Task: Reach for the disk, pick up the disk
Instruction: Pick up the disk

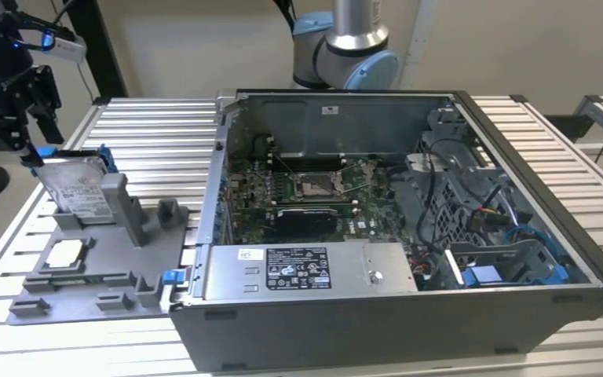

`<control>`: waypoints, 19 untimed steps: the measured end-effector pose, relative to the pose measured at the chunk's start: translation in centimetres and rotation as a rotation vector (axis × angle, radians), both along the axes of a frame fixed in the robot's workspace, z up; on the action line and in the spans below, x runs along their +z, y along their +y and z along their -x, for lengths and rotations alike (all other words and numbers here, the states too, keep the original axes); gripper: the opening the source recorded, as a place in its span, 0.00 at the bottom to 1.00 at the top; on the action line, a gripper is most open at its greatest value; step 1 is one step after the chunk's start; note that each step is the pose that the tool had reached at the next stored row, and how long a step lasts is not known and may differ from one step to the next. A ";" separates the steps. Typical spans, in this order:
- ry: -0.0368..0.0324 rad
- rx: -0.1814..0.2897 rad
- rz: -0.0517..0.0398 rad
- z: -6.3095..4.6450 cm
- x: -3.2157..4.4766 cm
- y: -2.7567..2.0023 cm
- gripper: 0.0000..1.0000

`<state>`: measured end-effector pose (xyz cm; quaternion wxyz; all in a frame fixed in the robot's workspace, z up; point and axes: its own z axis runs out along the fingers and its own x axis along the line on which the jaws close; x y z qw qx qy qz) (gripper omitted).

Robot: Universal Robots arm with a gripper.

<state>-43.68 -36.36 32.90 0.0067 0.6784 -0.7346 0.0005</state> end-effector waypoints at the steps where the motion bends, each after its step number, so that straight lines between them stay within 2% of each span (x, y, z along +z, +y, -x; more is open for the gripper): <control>1: -0.0014 0.001 -0.0001 0.0 -0.18 0.02 1.00; 9: -0.0043 0.002 0.0000 0.2 -1.64 0.10 1.00; 19: -0.0046 0.002 -0.0001 0.2 -3.47 0.11 1.00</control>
